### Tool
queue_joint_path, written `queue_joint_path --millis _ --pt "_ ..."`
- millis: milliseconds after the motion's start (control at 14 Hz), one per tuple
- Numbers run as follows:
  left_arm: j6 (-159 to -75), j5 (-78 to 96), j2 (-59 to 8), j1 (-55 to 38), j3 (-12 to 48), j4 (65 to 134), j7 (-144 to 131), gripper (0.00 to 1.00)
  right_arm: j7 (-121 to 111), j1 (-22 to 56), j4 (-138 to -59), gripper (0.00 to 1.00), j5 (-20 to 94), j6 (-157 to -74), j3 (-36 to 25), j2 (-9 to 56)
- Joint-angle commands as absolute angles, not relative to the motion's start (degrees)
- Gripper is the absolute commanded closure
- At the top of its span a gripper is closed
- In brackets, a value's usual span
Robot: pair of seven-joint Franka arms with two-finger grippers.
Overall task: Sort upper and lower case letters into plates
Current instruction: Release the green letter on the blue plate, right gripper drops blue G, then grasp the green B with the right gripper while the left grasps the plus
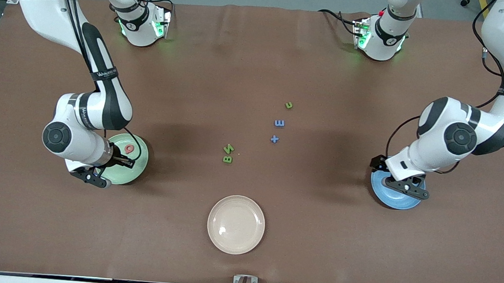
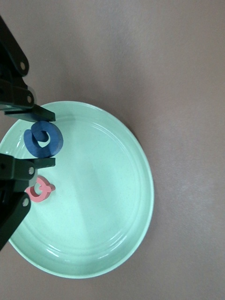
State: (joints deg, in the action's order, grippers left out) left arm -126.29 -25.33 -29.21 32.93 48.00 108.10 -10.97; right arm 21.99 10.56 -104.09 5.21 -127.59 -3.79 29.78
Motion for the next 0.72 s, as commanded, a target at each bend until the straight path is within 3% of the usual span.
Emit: queue_joint_path --millis 0,358,502,573,645 --pt "-121.91 -23.82 -30.14 24.91 48.43 103.02 -21.93 0.0 21.8 10.02 -107.83 0.99 4.57 -131.38 -2.64 29.09" --pt "-120.41 -24.61 -36.03 9.6 47.47 96.95 -43.65 0.0 21.71 10.11 -113.38 0.99 4.66 -139.47 -2.64 29.35" --pt "-120.41 -24.79 -36.47 3.72 44.14 96.94 -47.8 0.0 21.8 10.11 -114.08 0.98 4.66 -140.09 -2.55 29.71" --pt "-120.5 -24.79 -36.56 0.82 42.29 96.94 -48.94 0.0 21.8 10.37 -114.34 0.95 4.66 -140.27 -2.55 29.71" --pt "-120.76 -24.79 -37.52 -2.78 39.84 96.94 -50.61 0.0 21.71 10.46 -114.35 0.75 4.66 -140.27 -2.55 29.62"
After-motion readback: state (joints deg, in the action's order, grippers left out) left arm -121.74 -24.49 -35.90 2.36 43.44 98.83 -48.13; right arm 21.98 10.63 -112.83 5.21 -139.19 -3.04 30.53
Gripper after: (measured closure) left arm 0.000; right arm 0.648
